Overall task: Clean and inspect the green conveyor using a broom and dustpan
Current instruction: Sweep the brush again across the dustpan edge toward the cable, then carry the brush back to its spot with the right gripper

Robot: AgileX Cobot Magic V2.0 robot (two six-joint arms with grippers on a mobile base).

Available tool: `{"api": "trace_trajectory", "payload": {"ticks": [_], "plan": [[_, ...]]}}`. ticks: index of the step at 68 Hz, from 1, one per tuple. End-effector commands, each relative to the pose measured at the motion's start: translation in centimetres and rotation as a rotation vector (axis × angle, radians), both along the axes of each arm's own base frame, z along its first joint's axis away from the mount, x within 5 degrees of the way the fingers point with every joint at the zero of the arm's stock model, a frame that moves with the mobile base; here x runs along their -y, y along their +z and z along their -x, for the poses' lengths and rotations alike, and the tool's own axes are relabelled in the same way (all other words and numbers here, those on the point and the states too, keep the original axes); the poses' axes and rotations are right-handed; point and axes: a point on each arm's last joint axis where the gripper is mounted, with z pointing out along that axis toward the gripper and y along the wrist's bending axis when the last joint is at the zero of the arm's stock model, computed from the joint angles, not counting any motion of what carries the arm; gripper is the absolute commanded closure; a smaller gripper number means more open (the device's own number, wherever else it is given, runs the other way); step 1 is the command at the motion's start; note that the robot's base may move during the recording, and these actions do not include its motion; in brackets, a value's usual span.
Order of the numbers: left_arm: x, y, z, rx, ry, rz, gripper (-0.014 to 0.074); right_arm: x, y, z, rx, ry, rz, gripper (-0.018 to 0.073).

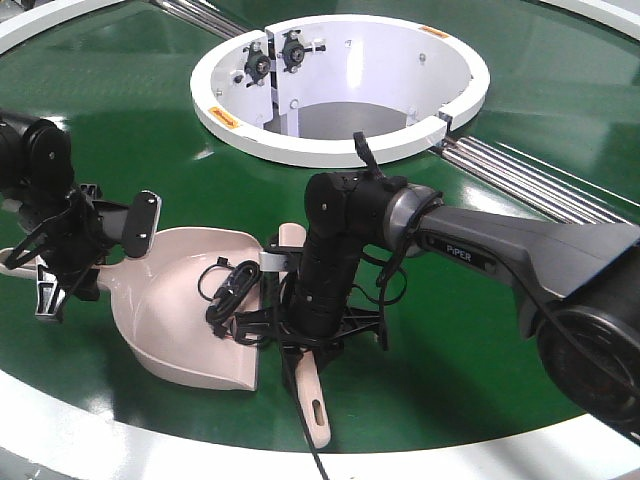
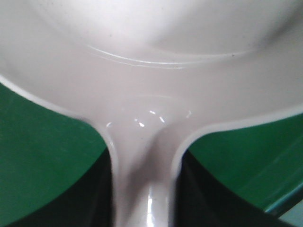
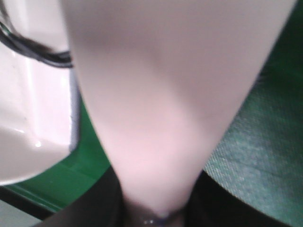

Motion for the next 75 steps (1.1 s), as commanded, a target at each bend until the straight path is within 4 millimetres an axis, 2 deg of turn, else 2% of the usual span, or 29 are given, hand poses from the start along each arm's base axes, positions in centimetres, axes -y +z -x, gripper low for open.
{"api": "trace_trajectory", "payload": {"ticks": [1,16,31,39,62,75], "plan": [[0.4,2.5,0.0,0.090,0.009,0.033,0.0521,-0.5,3.1,0.2,0.005,0.010,-0.054,0.0554],[0.4,2.5,0.0,0.090,0.009,0.033,0.0521,-2.0,4.9,-0.1,0.039,0.047,-0.154,0.0554],[0.4,2.5,0.0,0.090,0.009,0.033,0.0521,-4.4,7.0,0.5,0.104,0.137,-0.239,0.0554],[0.4,2.5,0.0,0.090,0.009,0.033,0.0521,-5.1,7.7,0.8,0.127,0.166,-0.258,0.0554],[0.4,2.5,0.0,0.090,0.009,0.033,0.0521,-3.9,9.5,0.6,0.227,0.195,-0.193,0.0554],[0.4,2.5,0.0,0.090,0.009,0.033,0.0521,-1.3,10.9,0.4,0.294,0.188,-0.113,0.0554]]}}
